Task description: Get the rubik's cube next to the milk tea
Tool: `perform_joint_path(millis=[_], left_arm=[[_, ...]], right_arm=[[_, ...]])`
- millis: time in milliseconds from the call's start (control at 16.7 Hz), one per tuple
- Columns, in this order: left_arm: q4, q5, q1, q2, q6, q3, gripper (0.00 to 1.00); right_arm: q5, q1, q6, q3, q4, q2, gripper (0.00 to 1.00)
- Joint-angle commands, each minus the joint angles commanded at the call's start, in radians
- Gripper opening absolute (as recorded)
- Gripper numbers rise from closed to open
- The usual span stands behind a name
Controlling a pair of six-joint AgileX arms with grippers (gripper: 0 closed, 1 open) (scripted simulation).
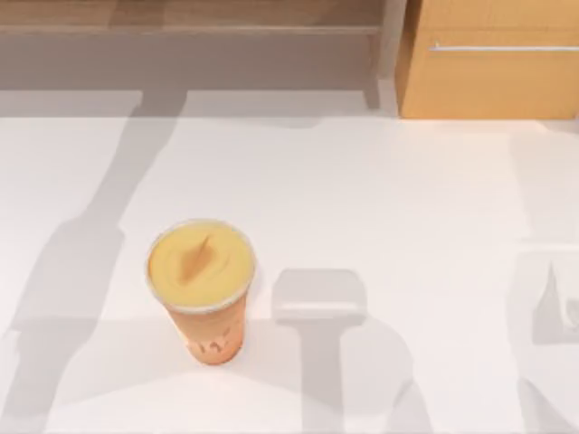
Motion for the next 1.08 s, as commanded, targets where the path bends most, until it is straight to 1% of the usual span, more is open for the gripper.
perform_joint_path(millis=[240,300,780,1080], left_arm=[[0.0,0.0,0.0,0.0,0.0,0.0,0.02],[0.0,0.0,0.0,0.0,0.0,0.0,0.0],[0.0,0.0,-0.003,-0.001,0.002,0.0,0.0],[-0.031,0.001,-0.006,-0.001,0.001,0.042,0.0]], right_arm=[[0.0,0.0,0.0,0.0,0.0,0.0,1.0],[0.0,0.0,0.0,0.0,0.0,0.0,1.0],[0.0,0.0,0.0,0.0,0.0,0.0,1.0],[0.0,0.0,0.0,0.0,0.0,0.0,1.0]])
